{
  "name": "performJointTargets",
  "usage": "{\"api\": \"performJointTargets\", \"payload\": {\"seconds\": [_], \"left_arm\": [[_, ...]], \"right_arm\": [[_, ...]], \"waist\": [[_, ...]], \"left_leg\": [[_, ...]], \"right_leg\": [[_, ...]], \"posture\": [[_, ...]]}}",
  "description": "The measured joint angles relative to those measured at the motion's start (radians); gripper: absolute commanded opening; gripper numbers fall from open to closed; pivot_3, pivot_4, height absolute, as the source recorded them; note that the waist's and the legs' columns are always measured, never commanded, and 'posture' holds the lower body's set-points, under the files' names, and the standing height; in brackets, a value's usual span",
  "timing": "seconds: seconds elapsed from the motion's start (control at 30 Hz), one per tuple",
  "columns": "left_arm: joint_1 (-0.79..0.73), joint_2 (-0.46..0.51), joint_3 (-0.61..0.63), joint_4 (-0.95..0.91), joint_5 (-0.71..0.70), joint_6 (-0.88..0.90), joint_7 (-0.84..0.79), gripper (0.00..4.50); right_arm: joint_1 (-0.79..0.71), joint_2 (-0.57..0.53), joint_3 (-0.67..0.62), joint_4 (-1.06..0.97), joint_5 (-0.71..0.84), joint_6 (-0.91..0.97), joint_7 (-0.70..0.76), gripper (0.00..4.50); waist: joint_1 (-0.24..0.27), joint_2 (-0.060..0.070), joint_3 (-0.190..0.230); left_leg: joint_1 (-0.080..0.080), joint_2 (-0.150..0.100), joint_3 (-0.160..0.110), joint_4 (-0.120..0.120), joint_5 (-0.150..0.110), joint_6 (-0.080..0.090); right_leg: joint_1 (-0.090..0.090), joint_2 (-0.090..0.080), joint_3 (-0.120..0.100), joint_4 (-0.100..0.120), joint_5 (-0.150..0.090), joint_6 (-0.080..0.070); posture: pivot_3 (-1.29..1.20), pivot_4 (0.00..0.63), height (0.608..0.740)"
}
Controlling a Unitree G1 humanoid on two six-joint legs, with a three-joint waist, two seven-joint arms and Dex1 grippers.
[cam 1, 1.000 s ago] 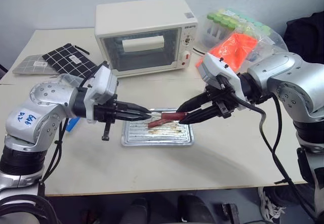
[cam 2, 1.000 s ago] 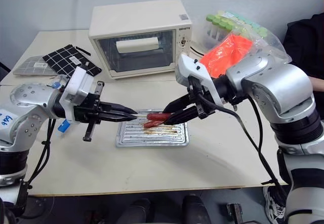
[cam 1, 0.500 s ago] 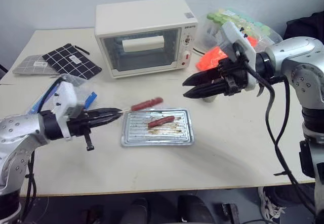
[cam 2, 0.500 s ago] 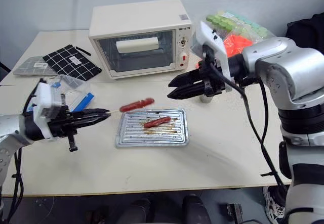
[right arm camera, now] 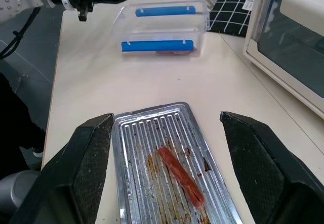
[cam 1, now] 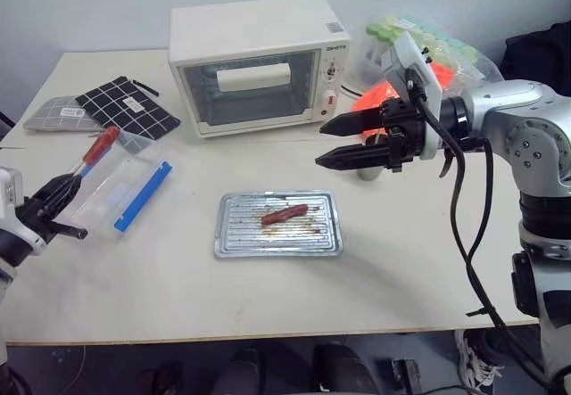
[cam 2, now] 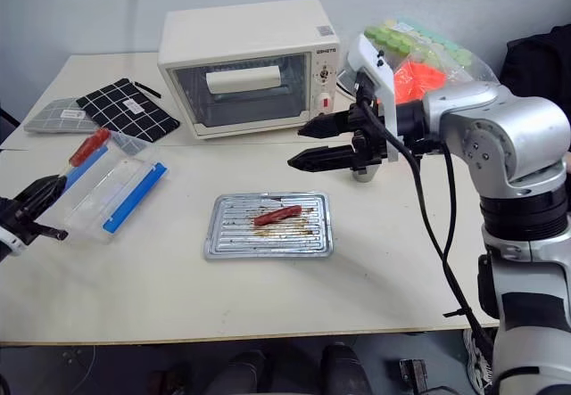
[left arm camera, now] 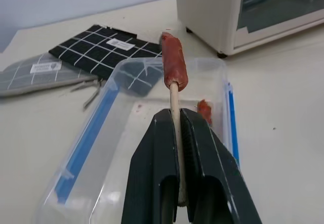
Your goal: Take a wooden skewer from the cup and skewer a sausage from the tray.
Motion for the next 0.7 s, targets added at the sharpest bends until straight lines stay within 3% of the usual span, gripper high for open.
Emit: {"api": "performJointTargets", "payload": {"seconds": [0.2, 0.27, 0.4, 0.57, 0.7], "left_arm": [[-0.023, 0.006, -0.057, 0.123, 0.030, -0.064, -0.019, 0.00], [-0.052, 0.019, -0.083, 0.168, 0.040, -0.077, -0.023, 0.56], [-0.104, 0.064, -0.113, 0.224, 0.042, -0.088, -0.051, 1.35], [-0.007, 0.125, -0.077, 0.168, 0.023, -0.061, -0.125, 2.53], [0.124, 0.163, 0.052, 0.062, -0.043, 0.020, -0.202, 2.53]], "right_arm": [[0.020, 0.009, 0.001, -0.030, 0.021, 0.000, -0.009, 3.50], [0.020, 0.010, 0.001, -0.030, 0.027, 0.001, -0.010, 3.69], [0.021, 0.010, 0.000, -0.030, 0.050, 0.021, -0.012, 4.49], [0.024, 0.008, 0.002, -0.028, 0.045, 0.008, -0.010, 4.50], [0.027, 0.001, 0.012, -0.029, 0.031, -0.029, 0.019, 4.50]], "waist": [[0.000, 0.000, 0.000], [0.000, -0.001, 0.000], [-0.002, -0.001, -0.001], [-0.024, -0.001, -0.001], [-0.030, -0.001, -0.001]], "left_leg": [[0.000, 0.000, 0.000, 0.000, 0.000, 0.000], [0.000, 0.000, 0.000, 0.000, 0.000, 0.000], [0.000, 0.000, 0.000, 0.000, 0.000, 0.000], [0.000, 0.000, 0.000, -0.003, 0.000, 0.000], [0.000, 0.001, 0.000, -0.004, 0.000, 0.000]], "right_leg": [[0.000, 0.000, 0.000, 0.000, 0.000, 0.000], [0.000, 0.000, 0.000, 0.000, 0.000, 0.000], [0.000, 0.000, 0.000, 0.001, 0.000, 0.000], [-0.001, 0.000, 0.001, 0.001, 0.000, 0.000], [-0.002, 0.001, 0.002, 0.001, 0.000, 0.000]], "posture": [[0.00, 0.150, 0.740], [0.00, 0.150, 0.740], [0.00, 0.150, 0.740], [0.00, 0.150, 0.740], [0.00, 0.150, 0.740]]}}
